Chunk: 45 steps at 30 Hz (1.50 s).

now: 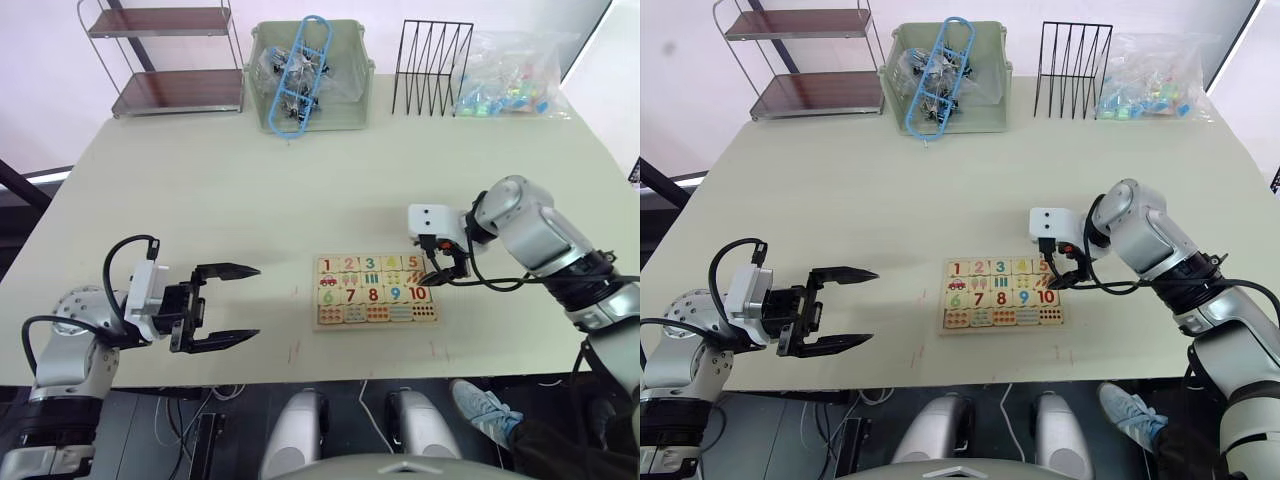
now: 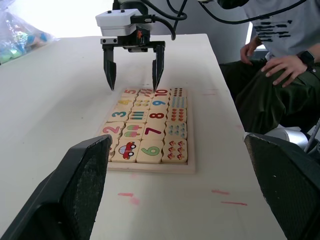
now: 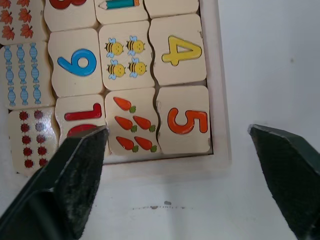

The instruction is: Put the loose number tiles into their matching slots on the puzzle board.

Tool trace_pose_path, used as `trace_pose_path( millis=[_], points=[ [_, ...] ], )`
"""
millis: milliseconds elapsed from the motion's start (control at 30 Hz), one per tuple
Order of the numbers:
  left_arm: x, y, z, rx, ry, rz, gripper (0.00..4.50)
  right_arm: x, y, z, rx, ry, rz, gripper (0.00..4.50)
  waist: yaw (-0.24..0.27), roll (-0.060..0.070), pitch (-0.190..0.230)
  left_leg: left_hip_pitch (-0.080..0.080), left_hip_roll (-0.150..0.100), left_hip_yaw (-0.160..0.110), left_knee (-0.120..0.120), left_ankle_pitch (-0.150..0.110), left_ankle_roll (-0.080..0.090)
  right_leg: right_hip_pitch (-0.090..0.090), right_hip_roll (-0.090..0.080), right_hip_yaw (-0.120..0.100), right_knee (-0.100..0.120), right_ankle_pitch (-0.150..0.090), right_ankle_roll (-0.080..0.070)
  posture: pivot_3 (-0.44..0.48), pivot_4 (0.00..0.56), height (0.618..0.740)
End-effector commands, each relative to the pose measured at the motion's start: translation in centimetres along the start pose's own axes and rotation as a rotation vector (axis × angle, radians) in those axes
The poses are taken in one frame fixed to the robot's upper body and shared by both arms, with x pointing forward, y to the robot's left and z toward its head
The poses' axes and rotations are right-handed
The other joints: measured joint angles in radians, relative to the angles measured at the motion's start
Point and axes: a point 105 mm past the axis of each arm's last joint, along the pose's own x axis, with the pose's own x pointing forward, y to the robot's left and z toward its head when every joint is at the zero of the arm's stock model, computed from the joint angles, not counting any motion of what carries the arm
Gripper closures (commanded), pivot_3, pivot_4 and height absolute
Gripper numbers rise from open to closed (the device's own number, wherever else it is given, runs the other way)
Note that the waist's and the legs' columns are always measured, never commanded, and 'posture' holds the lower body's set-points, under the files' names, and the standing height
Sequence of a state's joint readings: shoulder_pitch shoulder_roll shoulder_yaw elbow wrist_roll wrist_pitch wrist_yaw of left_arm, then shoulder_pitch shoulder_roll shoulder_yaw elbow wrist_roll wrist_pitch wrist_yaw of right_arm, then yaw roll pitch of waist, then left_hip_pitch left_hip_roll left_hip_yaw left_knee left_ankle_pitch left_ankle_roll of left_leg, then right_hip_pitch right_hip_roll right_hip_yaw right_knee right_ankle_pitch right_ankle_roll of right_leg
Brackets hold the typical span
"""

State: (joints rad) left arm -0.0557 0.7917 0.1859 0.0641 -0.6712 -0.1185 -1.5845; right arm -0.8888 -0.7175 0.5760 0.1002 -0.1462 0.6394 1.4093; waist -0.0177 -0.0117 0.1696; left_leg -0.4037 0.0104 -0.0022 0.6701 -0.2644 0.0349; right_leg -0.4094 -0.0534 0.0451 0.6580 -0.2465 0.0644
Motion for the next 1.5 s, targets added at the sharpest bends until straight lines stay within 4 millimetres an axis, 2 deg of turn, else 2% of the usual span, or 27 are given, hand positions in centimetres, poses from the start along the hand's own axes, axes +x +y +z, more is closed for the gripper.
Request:
trace_pose_path(
  millis=[33,333,400,500,567,667,800,1100,1500],
  points=[
    [-0.3,-0.2,0.4,0.028,-0.001,-0.022,0.00,-1.6,-0.2,0.0,-0.016,-0.024,-0.024,0.05,0.000,0.000,0.000,0.000,0.000,0.000,0.000,0.000,0.000,0.000,0.000,0.000,0.000,0.000,0.000,0.000,0.150,0.740],
    [-0.1,-0.1,0.3,0.030,-0.004,-0.028,0.00,-2.8,-0.7,0.3,0.036,-0.170,-0.075,0.05,0.000,0.000,0.000,0.000,0.000,0.000,0.000,0.000,0.000,0.000,0.000,0.000,0.000,0.000,0.000,0.000,0.150,0.740],
    [-0.1,-0.1,0.3,0.031,-0.004,-0.029,0.00,-3.1,-1.0,1.0,0.040,-0.256,-0.101,0.05,0.000,0.000,0.000,0.000,0.000,0.000,0.000,0.000,0.000,0.000,0.000,0.000,0.000,0.000,0.000,0.000,0.150,0.740],
    [-0.1,-0.1,0.3,0.032,-0.003,-0.030,0.00,-3.4,-1.5,1.5,0.020,-0.367,-0.154,0.69,0.001,0.000,0.000,0.000,0.000,-0.001,0.000,0.000,0.000,0.000,0.000,0.000,0.000,0.000,0.000,0.000,0.150,0.740],
    [-0.1,0.0,0.3,0.033,-0.004,-0.030,0.00,-3.3,-1.5,1.5,0.010,-0.415,-0.171,1.47,0.001,0.000,0.000,0.000,0.000,0.000,0.000,0.000,0.000,0.000,0.000,0.000,0.000,0.000,0.000,0.000,0.150,0.740],
    [-0.1,0.0,0.3,0.032,-0.005,-0.030,0.00,-3.4,-1.2,2.2,0.014,-0.539,-0.183,2.96,0.002,0.000,0.000,-0.001,0.000,0.000,0.000,0.000,0.000,0.000,0.000,0.000,0.000,0.000,0.000,0.000,0.150,0.740],
    [-0.1,0.0,0.3,0.033,-0.005,-0.028,0.00,-2.9,-0.8,1.8,0.030,-0.633,-0.216,4.46,0.002,0.000,0.000,-0.001,0.000,-0.001,0.000,0.000,0.000,0.000,0.000,-0.001,0.000,0.000,0.000,0.000,0.150,0.740],
    [0.1,0.2,0.2,0.036,-0.007,-0.029,0.00,-1.5,-0.2,-0.3,0.073,-0.768,-0.251,4.46,0.001,0.000,0.000,0.000,0.000,0.000,0.000,0.000,0.000,0.000,0.000,0.000,0.001,0.000,0.000,0.000,0.150,0.740],
    [0.0,0.1,0.3,0.035,-0.005,-0.022,0.00,1.4,0.6,-2.4,0.124,-0.725,-0.214,4.46,-0.001,0.000,0.000,0.000,0.000,0.000,0.000,0.000,0.000,0.000,0.001,0.001,0.001,0.000,0.000,0.000,0.150,0.740]
  ],
)
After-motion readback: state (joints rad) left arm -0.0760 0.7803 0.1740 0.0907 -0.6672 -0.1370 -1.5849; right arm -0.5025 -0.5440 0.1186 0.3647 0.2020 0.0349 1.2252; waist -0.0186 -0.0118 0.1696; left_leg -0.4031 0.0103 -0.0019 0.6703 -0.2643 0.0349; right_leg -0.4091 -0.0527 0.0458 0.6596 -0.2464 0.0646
